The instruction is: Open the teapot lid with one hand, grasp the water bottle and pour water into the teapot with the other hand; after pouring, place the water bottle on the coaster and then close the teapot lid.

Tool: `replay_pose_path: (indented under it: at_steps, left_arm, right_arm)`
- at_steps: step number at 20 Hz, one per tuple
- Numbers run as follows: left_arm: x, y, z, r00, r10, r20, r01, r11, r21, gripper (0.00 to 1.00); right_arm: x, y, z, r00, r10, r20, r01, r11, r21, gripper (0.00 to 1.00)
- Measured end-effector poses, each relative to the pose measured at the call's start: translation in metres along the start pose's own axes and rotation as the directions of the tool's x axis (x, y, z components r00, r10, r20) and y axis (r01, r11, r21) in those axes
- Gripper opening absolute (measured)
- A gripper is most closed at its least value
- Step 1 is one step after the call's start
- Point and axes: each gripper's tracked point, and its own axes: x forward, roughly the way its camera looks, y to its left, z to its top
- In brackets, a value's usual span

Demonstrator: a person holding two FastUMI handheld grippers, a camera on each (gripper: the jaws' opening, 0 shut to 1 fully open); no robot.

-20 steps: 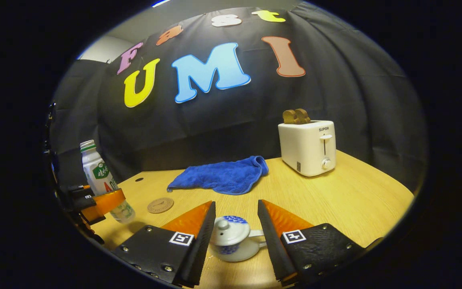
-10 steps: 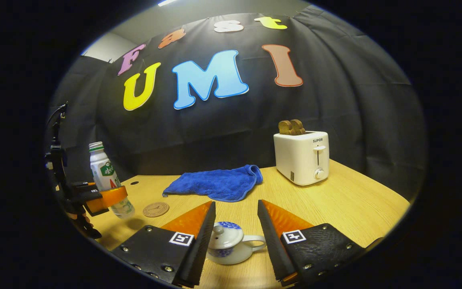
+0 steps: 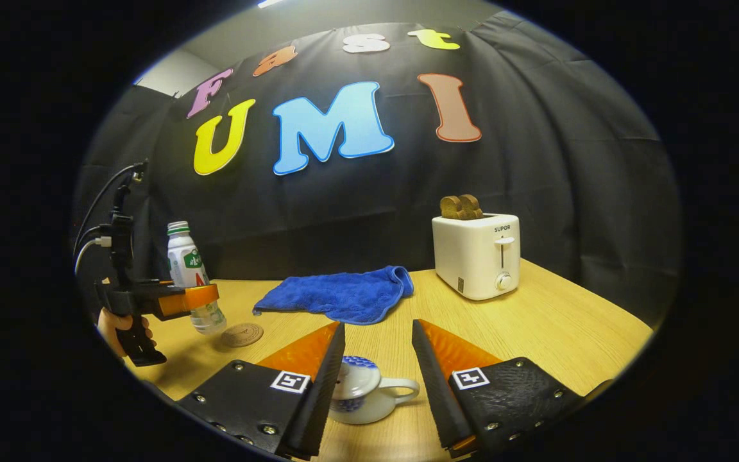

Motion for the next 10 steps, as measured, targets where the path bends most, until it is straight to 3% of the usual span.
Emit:
replay_pose_path:
  at_steps: [3,6,10]
  left_arm:
    - [0.018,-0.004,-0.011,1.000,-0.019,-0.018,0.019,1.000,0.006,0.74]
    - [0.032,-0.004,-0.020,0.999,-0.023,-0.023,0.023,1.000,0.005,0.85]
    - [0.043,-0.007,-0.023,0.999,-0.031,-0.012,0.031,0.999,0.013,0.85]
  right_arm:
    - [0.000,-0.001,0.001,1.000,-0.006,0.004,0.006,1.000,-0.008,0.66]
    - [0.000,-0.001,0.001,1.000,-0.006,0.004,0.006,1.000,-0.014,0.66]
    - [0.000,-0.001,0.001,1.000,-0.008,0.005,0.008,1.000,-0.018,0.66]
